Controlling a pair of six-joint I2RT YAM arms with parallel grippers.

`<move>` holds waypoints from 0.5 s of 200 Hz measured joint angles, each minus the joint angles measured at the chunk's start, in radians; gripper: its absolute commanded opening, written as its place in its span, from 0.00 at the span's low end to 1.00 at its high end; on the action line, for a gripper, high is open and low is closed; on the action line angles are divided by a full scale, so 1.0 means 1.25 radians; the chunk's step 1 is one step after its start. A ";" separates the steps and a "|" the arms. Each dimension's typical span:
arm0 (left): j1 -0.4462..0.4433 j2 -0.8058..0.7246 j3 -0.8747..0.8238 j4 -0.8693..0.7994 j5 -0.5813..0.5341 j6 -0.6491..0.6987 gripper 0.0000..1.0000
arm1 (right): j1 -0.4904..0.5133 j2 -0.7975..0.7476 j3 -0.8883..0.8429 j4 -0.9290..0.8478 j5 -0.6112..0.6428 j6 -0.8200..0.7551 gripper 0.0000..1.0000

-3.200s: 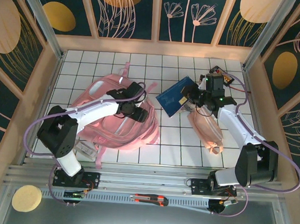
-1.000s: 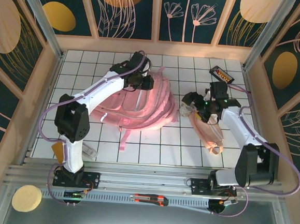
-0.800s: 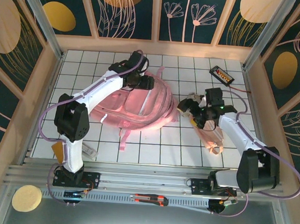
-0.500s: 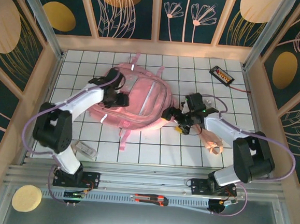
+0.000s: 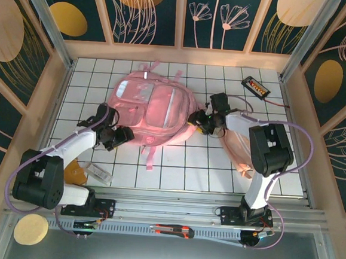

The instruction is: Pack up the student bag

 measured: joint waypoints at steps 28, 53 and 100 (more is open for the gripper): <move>0.000 0.008 -0.089 0.147 0.047 -0.095 0.69 | -0.006 0.005 0.032 0.005 -0.001 -0.013 0.66; 0.004 0.030 -0.122 0.249 0.057 -0.181 0.70 | -0.001 0.001 0.031 -0.008 0.006 -0.029 0.98; 0.006 0.051 -0.158 0.385 0.056 -0.299 0.50 | 0.044 -0.189 -0.063 -0.032 0.090 -0.049 0.99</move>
